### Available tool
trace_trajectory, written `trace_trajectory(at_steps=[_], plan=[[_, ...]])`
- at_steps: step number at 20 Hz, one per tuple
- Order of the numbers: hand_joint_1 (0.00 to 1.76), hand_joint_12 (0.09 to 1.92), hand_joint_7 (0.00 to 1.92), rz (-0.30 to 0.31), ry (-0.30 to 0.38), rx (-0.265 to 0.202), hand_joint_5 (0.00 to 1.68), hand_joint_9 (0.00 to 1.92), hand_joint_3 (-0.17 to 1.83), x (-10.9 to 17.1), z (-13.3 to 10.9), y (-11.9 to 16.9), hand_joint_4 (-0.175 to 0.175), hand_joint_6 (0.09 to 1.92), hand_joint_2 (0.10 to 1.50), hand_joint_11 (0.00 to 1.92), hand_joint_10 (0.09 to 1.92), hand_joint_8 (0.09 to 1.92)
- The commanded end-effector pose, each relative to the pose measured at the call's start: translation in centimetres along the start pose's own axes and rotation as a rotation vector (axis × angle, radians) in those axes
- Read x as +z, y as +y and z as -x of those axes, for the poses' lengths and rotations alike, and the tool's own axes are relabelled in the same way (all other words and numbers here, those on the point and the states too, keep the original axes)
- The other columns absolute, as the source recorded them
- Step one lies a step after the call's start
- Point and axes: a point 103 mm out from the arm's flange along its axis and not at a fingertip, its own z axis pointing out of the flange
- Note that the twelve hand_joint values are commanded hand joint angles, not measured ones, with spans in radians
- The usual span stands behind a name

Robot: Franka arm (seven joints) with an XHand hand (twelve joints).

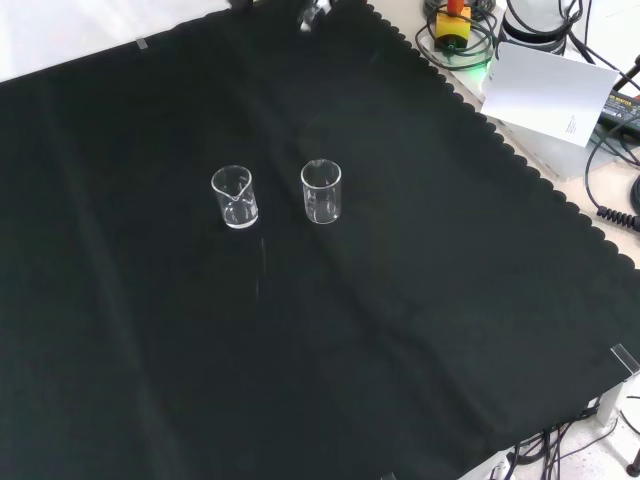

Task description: Pick up the beaker on the right.

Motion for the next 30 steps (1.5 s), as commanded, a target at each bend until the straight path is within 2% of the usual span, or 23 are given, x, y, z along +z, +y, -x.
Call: trace_trajectory(at_steps=[1,6,11,18,23,30], plan=[[0.78,1.36,0.21,-0.015,0.096,-0.059,0.45,0.45,0.53,6.1,1.8,10.4,-0.037,0.09,0.75,0.25,0.66,0.69],[0.81,1.36,0.21,-0.066,0.146,-0.088,0.45,0.45,0.59,9.7,2.5,13.2,-0.036,0.09,0.69,0.24,0.66,0.69],[0.81,1.37,0.15,-0.102,0.193,-0.132,0.39,0.38,0.62,12.5,2.7,14.7,-0.03,0.09,0.65,0.18,0.65,0.67],[0.82,1.38,0.16,-0.109,0.219,-0.166,0.38,0.38,0.62,14.8,2.9,15.6,-0.029,0.09,0.63,0.16,0.65,0.68],[0.85,1.37,0.31,-0.104,0.303,-0.178,0.44,0.43,0.63,16.8,3.7,15.8,-0.039,0.09,0.62,0.19,0.65,0.72],[0.89,1.36,0.26,-0.12,0.358,-0.243,0.44,0.41,0.64,19.5,4.2,16.0,-0.04,0.09,0.59,0.17,0.62,0.7]])
